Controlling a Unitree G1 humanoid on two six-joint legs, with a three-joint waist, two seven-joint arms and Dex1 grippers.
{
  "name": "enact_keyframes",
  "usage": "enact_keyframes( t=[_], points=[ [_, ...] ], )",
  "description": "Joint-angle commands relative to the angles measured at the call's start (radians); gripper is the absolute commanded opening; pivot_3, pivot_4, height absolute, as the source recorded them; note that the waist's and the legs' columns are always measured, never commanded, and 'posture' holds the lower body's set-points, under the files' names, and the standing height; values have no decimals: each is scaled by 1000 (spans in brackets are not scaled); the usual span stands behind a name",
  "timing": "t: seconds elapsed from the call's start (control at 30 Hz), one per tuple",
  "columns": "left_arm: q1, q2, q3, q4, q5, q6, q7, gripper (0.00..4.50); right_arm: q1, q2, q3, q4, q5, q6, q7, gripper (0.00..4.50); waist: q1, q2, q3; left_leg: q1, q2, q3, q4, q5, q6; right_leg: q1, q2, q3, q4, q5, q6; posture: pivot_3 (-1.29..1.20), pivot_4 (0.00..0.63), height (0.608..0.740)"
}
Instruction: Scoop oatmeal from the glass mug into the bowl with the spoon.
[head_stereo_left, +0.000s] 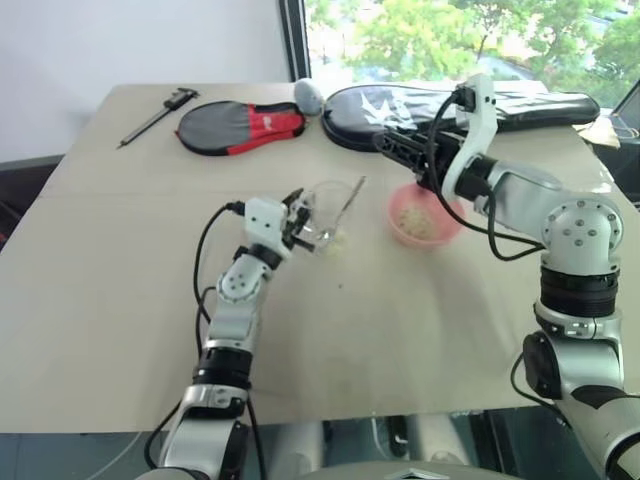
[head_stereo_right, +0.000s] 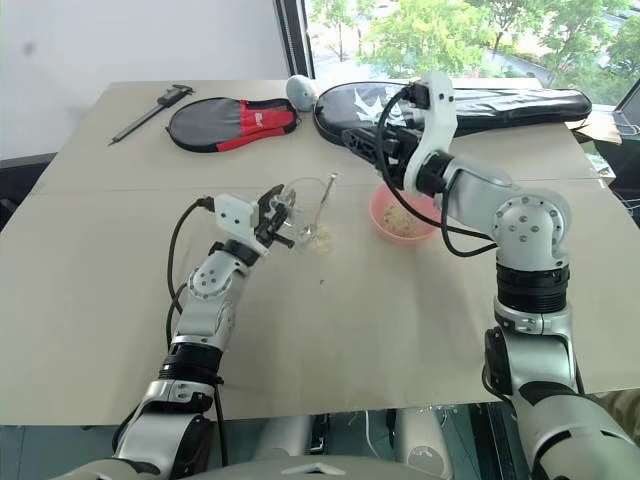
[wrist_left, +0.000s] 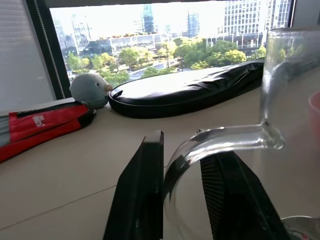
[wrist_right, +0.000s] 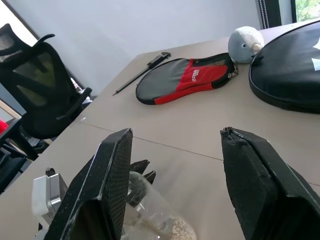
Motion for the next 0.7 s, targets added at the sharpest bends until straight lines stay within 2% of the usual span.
enact_keyframes(
  t=[0.03, 0.47, 0.6, 0.7],
  points=[
    [24, 11, 18, -58, -18, 4, -5, 2241, -24, 3, -32, -26, -3, -12, 15, 2829, 0, 0, 0, 0, 0, 0, 0, 0, 0, 0, 0, 0, 0, 0, 0, 0, 150, 740],
    [148, 79, 30, -284, -103, 185, -69, 2241, -5, -18, -68, -47, -1, 9, 44, 2829, -1, 0, 0, 0, 0, 0, 0, 0, 0, 0, 0, 0, 0, 0, 0, 0, 150, 740],
    [231, 116, 49, -398, -120, 246, -75, 2241, 122, -61, -109, -123, -31, -68, 127, 2829, 0, 0, 0, 0, 0, -1, -1, 0, 0, 0, 0, 0, -2, 0, 0, 0, 150, 740],
    [315, 171, 51, -491, -99, 272, -94, 2241, 259, -91, -125, -186, -150, -212, 196, 2829, 0, 0, 0, -1, 0, 0, -1, 0, 0, 0, 0, 0, -3, 0, 0, 0, 150, 740]
  ],
)
